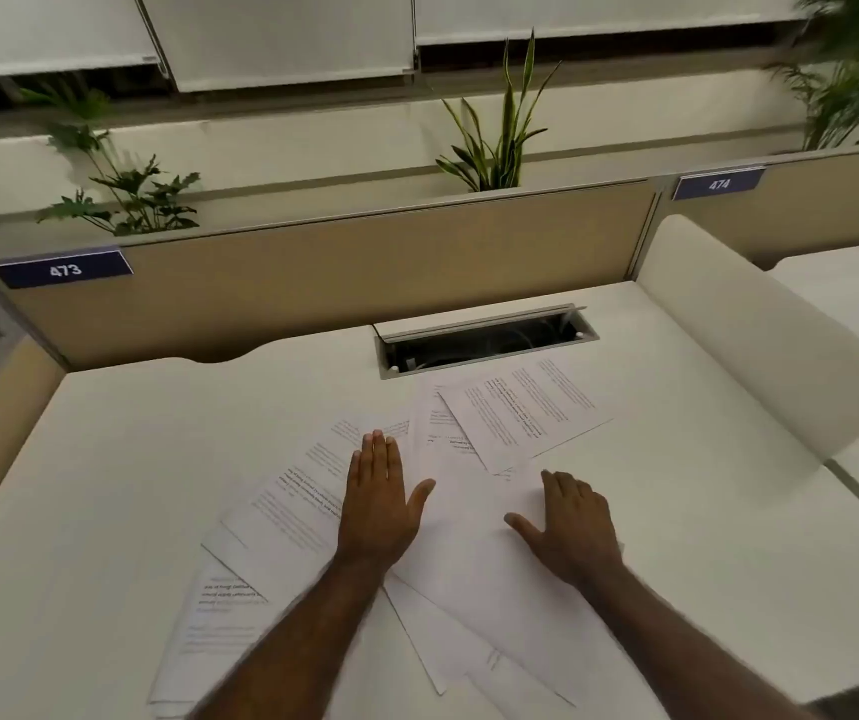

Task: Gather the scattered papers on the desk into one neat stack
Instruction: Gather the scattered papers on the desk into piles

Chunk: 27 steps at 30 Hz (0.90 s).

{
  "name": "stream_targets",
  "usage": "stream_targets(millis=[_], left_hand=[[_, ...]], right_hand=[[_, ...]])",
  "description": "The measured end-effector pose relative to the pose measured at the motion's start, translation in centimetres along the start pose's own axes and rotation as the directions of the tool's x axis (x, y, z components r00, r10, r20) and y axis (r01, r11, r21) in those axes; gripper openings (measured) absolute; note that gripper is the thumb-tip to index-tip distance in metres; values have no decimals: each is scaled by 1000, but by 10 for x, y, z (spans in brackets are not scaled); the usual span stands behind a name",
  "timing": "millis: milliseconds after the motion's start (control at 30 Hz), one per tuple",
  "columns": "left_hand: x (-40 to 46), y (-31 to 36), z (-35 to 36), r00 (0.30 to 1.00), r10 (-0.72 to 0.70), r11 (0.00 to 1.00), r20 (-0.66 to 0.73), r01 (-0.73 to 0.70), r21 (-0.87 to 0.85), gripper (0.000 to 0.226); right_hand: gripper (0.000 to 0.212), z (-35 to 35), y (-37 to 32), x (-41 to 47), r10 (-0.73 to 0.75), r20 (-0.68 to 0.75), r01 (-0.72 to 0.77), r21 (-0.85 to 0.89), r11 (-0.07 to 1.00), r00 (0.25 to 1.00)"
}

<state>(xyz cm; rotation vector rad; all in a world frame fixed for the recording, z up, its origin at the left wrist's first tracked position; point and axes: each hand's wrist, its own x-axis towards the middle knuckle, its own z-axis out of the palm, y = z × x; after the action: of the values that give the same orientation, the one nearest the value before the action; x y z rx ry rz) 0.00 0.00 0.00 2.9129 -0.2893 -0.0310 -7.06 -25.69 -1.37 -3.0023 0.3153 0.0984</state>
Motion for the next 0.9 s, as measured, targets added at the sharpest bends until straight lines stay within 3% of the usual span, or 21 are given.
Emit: stream_targets(millis=[267,400,567,767,900], left_hand=[[0,3,27,994,-34,999,105,31,33,97],[-3,4,34,986,-131,983,108,115,140,100],[-1,-3,44,947,-277,961,161,275,30,109],[-7,-6,50,932,-329,934,149,345,-94,108],[-11,-6,46,919,-372,899,131,392,-193,105]], right_hand=[[84,7,26,-2,76,110,-82,53,995,991],[75,7,30,-4,80,111,-92,111,990,991],[71,2,28,-1,83,153,-117,230,966,985],[56,0,10,1,54,197,-130,397,908,979],[58,3,-5,2,25,235,-126,428,895,972]])
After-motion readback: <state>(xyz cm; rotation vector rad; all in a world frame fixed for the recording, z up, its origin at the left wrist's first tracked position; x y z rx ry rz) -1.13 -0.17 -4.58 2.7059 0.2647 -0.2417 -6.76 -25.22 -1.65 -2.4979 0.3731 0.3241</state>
